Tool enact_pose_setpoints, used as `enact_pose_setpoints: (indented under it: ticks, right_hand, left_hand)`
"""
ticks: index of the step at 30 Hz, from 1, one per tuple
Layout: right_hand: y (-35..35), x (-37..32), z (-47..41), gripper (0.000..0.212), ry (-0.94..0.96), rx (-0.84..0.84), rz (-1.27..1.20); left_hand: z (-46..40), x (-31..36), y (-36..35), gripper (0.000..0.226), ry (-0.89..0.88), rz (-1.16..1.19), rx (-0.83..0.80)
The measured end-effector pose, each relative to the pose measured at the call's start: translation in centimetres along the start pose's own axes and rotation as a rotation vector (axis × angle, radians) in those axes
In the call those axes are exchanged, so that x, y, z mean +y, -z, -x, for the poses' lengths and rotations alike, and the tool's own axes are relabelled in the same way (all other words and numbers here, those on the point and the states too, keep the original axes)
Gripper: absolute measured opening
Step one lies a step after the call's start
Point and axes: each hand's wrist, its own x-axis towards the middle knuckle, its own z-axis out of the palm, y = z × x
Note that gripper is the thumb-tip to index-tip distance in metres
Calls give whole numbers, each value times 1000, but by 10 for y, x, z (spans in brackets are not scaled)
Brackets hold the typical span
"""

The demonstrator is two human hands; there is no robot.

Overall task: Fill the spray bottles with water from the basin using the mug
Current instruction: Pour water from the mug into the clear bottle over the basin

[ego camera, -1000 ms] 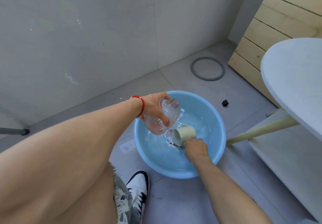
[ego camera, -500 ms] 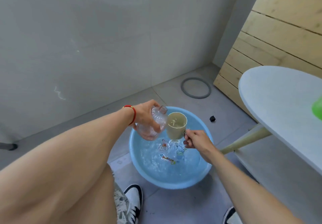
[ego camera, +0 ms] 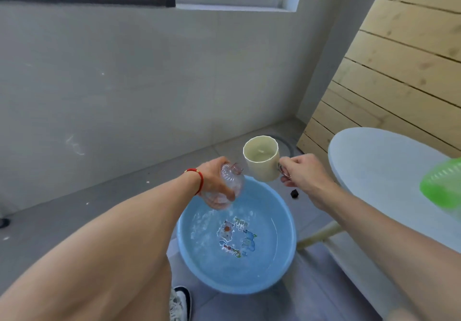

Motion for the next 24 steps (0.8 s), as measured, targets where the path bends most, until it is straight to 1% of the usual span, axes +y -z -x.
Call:
enact_pose_setpoints:
  ticks: [3,7,12,15,18,24]
  right_hand:
    - [-4,-1,3,35,28,49,66]
    - [-6,-3,2,46,66,84,143]
    - [-2,-6,7,41,166,139,285]
    - [-1,-6,9,45,201,153,350]
    - [-1,-4,8,49,213,152,377]
    - [0,-3,7,50,240,155,404]
  left_hand:
    - [-1,3,-2,95,17,8,-10]
    - [0,6,-4,97,32,13,-29]
    - [-1,7,-6,102,56,23,-33]
    - [-4,8,-8,103,66,9,-30]
    - [-4,10,-9,104,89,9,-54]
    - [-4,11,-10,101,99,-20,-67]
